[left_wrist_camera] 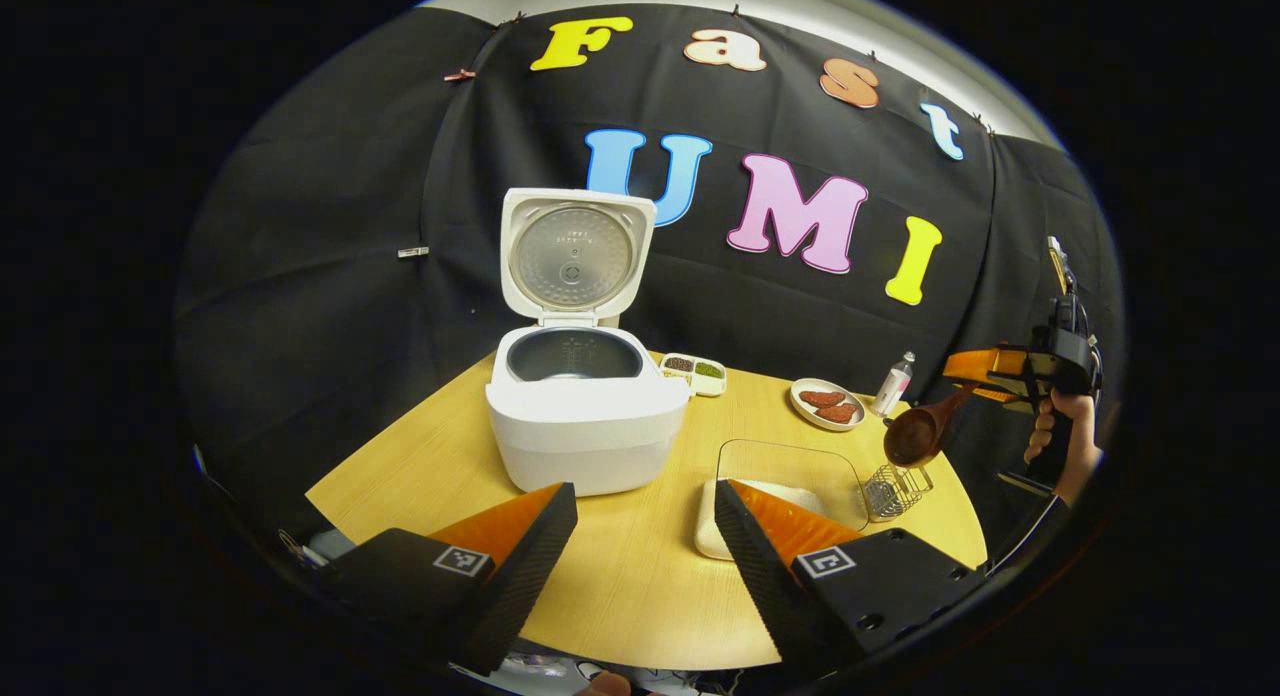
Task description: Close the left gripper, press the button to open the rice cooker; take a wooden spoon from the chopstick holder with the right hand, scoop a spoonful of rice and pour it into the rice cooker, then put the wooden spoon back into the chopstick holder.
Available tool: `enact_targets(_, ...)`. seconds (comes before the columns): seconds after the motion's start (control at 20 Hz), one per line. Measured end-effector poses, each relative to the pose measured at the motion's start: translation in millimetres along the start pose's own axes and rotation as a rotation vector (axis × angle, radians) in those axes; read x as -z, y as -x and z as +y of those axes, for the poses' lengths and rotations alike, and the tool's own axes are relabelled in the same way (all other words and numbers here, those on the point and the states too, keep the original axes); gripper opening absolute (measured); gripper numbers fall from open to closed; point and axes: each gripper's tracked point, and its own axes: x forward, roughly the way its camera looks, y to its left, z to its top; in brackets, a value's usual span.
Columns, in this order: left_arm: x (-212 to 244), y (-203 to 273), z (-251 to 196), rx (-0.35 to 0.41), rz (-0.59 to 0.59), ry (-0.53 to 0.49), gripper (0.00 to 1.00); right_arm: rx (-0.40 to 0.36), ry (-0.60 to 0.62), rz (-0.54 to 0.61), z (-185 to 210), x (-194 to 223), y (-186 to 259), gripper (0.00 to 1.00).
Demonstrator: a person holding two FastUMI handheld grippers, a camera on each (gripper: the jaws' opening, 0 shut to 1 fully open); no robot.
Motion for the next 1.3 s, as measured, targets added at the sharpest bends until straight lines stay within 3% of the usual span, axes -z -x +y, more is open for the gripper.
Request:
enact_targets(0.45, 11, 1, 53, 0.027, 0.011, 0.046, 0.96, -0.003, 0.089, 0.048, 64, 65, -29, 0.21)
enact_targets(0.7, 43, -12, 66, 0.069, 0.082, 0.054, 0.97, 0.038, 0.195, 0.086, 60, 112, -55, 0.21)
enact_targets(1.05, 60, -31, 78, 0.103, 0.127, 0.009, 0.96, 0.139, 0.287, 0.083, 22, 146, -86, 0.21)
enact_targets(1.15, 62, -33, 84, 0.093, 0.13, 0.019, 0.96, 0.127, 0.289, 0.088, 29, 159, -89, 0.17)
enact_targets(1.2, 65, -33, 87, 0.086, 0.133, 0.034, 0.96, 0.117, 0.296, 0.089, 34, 164, -89, 0.26)
enact_targets(1.3, 72, -34, 91, 0.076, 0.152, 0.078, 0.96, 0.101, 0.292, 0.1, 46, 176, -90, 0.21)
